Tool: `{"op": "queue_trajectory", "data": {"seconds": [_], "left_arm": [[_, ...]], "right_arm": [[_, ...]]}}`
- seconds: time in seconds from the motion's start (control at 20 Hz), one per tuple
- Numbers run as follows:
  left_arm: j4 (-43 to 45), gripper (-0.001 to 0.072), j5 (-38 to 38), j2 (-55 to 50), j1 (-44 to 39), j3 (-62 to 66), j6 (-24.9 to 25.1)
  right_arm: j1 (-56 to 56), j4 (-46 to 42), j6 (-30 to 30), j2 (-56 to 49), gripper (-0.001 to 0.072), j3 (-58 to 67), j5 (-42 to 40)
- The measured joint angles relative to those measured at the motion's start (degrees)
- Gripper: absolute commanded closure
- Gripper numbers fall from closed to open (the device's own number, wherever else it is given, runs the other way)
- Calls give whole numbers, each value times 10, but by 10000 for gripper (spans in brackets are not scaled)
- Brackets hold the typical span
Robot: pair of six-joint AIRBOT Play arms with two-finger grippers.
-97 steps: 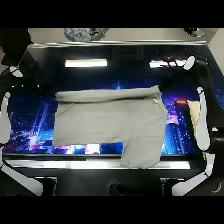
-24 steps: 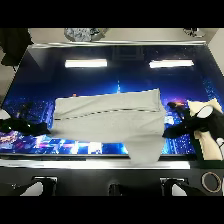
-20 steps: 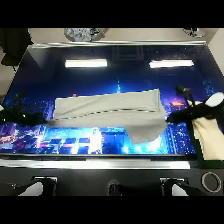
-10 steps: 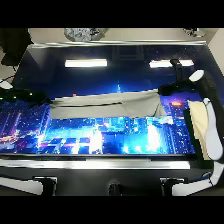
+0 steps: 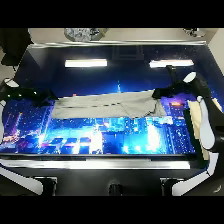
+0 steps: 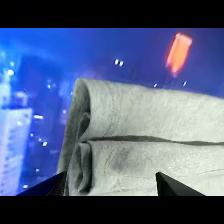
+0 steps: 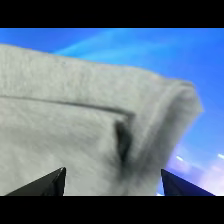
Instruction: Fold the shirts.
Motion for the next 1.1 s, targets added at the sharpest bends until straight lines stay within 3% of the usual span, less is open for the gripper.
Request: {"op": "queue_trajectory", "data": {"seconds": [0.15, 0.45, 0.9, 0.95, 1.0, 1.05, 1.1], "left_arm": [[-1, 45, -11, 40, 7, 25, 2], [-4, 45, -16, 140, -29, 39, 2], [-3, 44, -16, 191, -157, 41, 2], [-3, 44, -16, 192, -169, 41, 2], [-3, 45, -16, 192, -181, 41, 2], [-3, 47, -16, 192, -192, 41, 2], [-3, 77, -16, 191, -202, 40, 3]], "right_arm": [[-57, -13, -9, 9, 5, 8, 42], [-162, 128, -5, -64, 0, 12, 153], [-97, 190, 26, -116, 7, 14, 164], [-86, 190, 29, -117, 61, 14, 162], [-74, 191, 33, -118, 271, 14, 159], [-65, 183, 37, -120, 605, 12, 152], [-55, 173, 41, -122, 669, 11, 149]]}}
